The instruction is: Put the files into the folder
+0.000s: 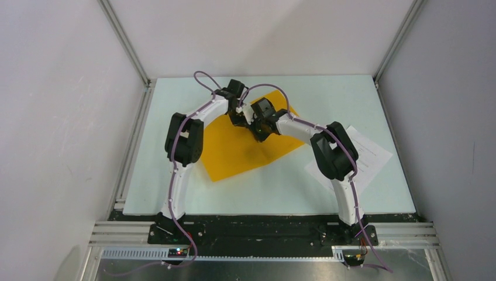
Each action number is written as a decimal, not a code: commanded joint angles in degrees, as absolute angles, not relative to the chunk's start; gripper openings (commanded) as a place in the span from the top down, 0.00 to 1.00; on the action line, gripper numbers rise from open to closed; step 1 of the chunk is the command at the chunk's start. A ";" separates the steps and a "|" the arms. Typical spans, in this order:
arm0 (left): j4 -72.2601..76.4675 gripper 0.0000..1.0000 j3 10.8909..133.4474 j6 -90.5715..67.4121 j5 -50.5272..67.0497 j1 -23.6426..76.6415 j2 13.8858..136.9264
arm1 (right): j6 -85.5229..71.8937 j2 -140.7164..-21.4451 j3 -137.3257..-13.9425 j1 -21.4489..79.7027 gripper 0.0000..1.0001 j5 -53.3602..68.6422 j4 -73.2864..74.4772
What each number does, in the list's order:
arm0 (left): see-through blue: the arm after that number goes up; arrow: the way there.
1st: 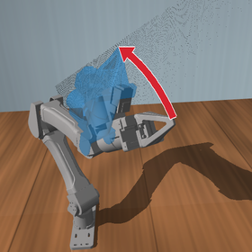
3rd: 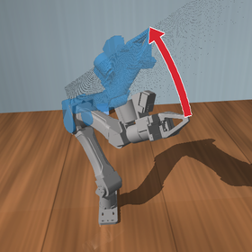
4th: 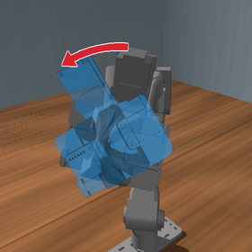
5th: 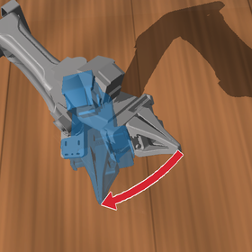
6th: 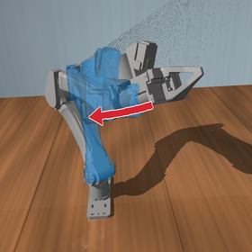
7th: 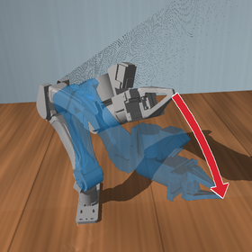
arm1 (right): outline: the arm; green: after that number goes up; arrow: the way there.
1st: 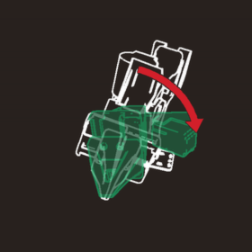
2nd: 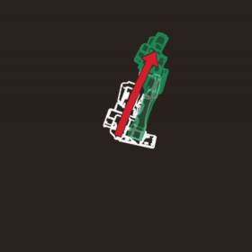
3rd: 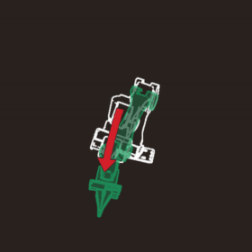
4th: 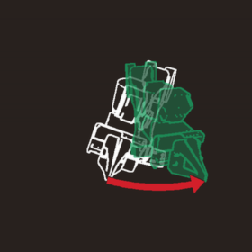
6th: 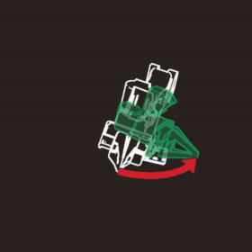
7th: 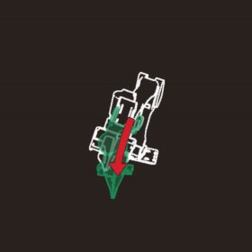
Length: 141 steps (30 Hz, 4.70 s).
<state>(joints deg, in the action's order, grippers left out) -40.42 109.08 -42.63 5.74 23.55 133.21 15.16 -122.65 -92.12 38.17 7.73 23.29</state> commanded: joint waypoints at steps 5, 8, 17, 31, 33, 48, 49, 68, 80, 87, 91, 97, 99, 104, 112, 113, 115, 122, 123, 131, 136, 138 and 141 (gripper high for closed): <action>-41.69 1.00 108.76 -43.19 5.46 23.51 134.48 | 15.76 -125.62 -95.62 38.50 0.90 6.33 28.00; -41.73 1.00 108.77 -43.16 5.43 23.44 134.51 | 15.13 -125.63 -95.31 38.79 0.90 7.03 30.02; -41.66 1.00 108.83 -43.15 4.96 23.30 134.41 | 13.29 -125.94 -91.67 40.07 0.89 4.02 30.46; -41.70 1.00 108.27 -42.72 4.79 23.53 134.12 | 15.03 -130.18 -93.60 40.57 0.88 -5.44 30.43; -41.74 1.00 108.31 -42.61 4.83 23.55 134.13 | 15.13 -130.48 -94.02 40.93 0.88 -6.54 30.76; -41.67 1.00 107.17 -40.00 6.51 24.45 134.03 | 14.68 -131.61 -98.10 38.57 1.00 -19.14 26.11; -41.67 1.00 106.75 -40.08 6.73 24.44 134.10 | 16.55 -131.19 -98.93 37.96 1.00 -22.25 24.26; -39.36 1.00 109.89 -33.33 9.87 22.10 132.89 | 8.69 -115.36 -106.19 28.78 0.53 13.66 31.77; -41.20 0.59 108.46 -33.70 7.64 23.67 133.24 | 2.50 -115.30 -96.62 32.71 0.58 14.98 33.19; -40.94 0.66 109.16 -34.96 8.76 24.53 133.34 | 2.10 -115.65 -95.95 31.24 0.58 14.43 32.89; -39.44 0.69 108.71 -34.64 10.64 25.39 134.17 | 1.40 -116.55 -95.89 30.93 0.59 15.22 32.92; -37.85 0.79 107.34 -36.14 10.50 26.43 134.66 | 2.41 -117.79 -94.07 31.95 0.65 15.76 32.60; -37.83 0.87 106.97 -37.88 10.32 26.50 134.70 | 2.98 -117.14 -93.31 32.96 0.67 15.36 31.73; -37.81 0.97 106.76 -42.51 10.72 26.23 135.13 | 8.60 -113.00 -88.47 37.65 0.75 12.53 27.22; -37.64 1.00 106.75 -45.60 11.05 26.31 135.46 | 10.52 -113.75 -84.84 40.34 0.78 3.10 19.82; -37.58 1.00 106.71 -45.70 11.07 26.29 135.40 | 10.58 -114.11 -84.87 40.34 0.79 1.26 18.20; -37.59 1.00 106.68 -46.05 11.17 26.16 135.48 | 10.55 -114.49 -85.13 40.29 0.81 -0.77 16.36; -37.54 1.00 106.69 -46.31 11.59 25.96 135.54 | 9.02 -116.87 -87.87 40.33 1.00 -4.41 15.52; -37.53 1.00 106.65 -46.38 11.60 25.87 135.60 | 8.86 -117.06 -88.02 40.41 1.00 -4.49 15.49; -37.58 1.00 106.48 -48.20 12.15 25.50 135.69 | 8.08 -117.71 -88.14 40.80 1.00 -6.43 12.71; -37.56 1.00 106.36 -48.85 11.97 25.53 135.68 | 8.09 -118.45 -88.53 41.02 1.00 -5.89 14.30; -37.60 1.00 106.34 -48.92 11.96 25.49 135.63 | 7.59 -118.74 -88.59 41.03 0.98 -5.25 15.27; -37.54 1.00 106.22 -49.08 11.88 25.51 135.62 | 6.65 -118.95 -88.36 41.07 0.99 -4.03 16.10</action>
